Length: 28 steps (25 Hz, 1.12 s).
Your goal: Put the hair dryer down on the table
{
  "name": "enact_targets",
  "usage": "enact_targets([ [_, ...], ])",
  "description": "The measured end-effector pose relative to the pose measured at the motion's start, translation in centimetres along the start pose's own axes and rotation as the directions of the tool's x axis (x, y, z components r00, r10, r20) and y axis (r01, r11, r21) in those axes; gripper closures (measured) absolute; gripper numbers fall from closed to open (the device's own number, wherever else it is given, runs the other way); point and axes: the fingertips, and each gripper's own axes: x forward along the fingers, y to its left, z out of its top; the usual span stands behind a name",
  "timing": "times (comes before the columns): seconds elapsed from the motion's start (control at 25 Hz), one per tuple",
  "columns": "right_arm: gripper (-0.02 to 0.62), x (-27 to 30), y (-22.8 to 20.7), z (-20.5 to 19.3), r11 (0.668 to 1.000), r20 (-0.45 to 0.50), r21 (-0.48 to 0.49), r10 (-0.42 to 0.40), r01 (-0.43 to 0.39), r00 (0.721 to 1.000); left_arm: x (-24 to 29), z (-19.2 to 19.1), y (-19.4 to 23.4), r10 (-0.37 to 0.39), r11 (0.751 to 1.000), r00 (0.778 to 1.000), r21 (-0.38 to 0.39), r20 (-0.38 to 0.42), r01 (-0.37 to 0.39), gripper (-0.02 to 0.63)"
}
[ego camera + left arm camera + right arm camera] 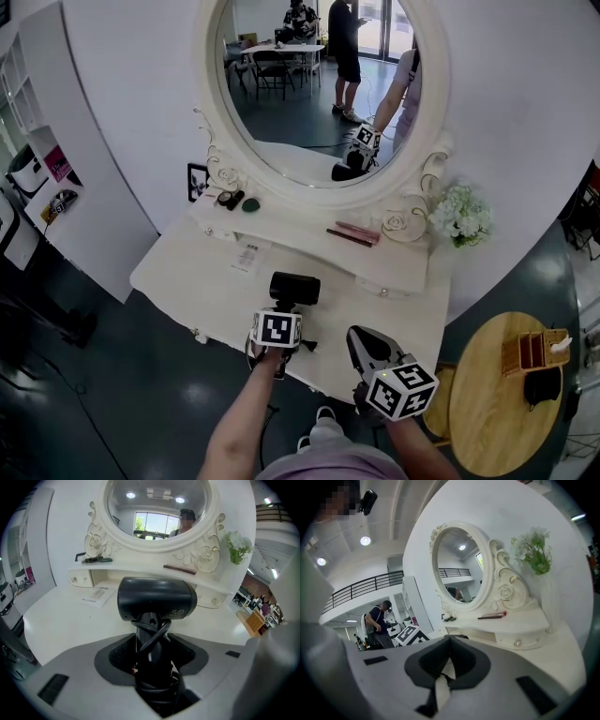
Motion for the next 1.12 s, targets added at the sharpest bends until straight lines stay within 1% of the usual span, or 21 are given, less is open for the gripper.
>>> enact_targets([
  [0.12,0.592,-0.1,0.1,0.0,1.0,0.0,0.001,0.001,-0.001,1.0,0.4,-0.4,0.1,-0.007,1.0,1.0,-0.026,-0.021,0.007,0.396],
  [0.44,0.592,-0.2,0.3,-0.2,1.0,-0.004,0.002,0.006,-0.006,1.0,0.8,-0.5,0.1,0.0,0.999,0.999,-0.043,-0.054,-0.002,0.396],
  [0.8,0.592,-0.5,0.4,-0.3,1.0,-0.006,-0.001,0.003,-0.003,1.0,1.2,-0.6,-0.1,-0.001,1.0,0.995,-0.027,-0.096,-0.002,0.394],
  [1.12,0.592,-0.4,0.6,-0.3,1.0,-0.007,0.0,0.009,-0.009,1.0,1.5,-0.5,-0.2,-0.014,0.999,0.995,-0.035,-0.101,0.011,0.391],
])
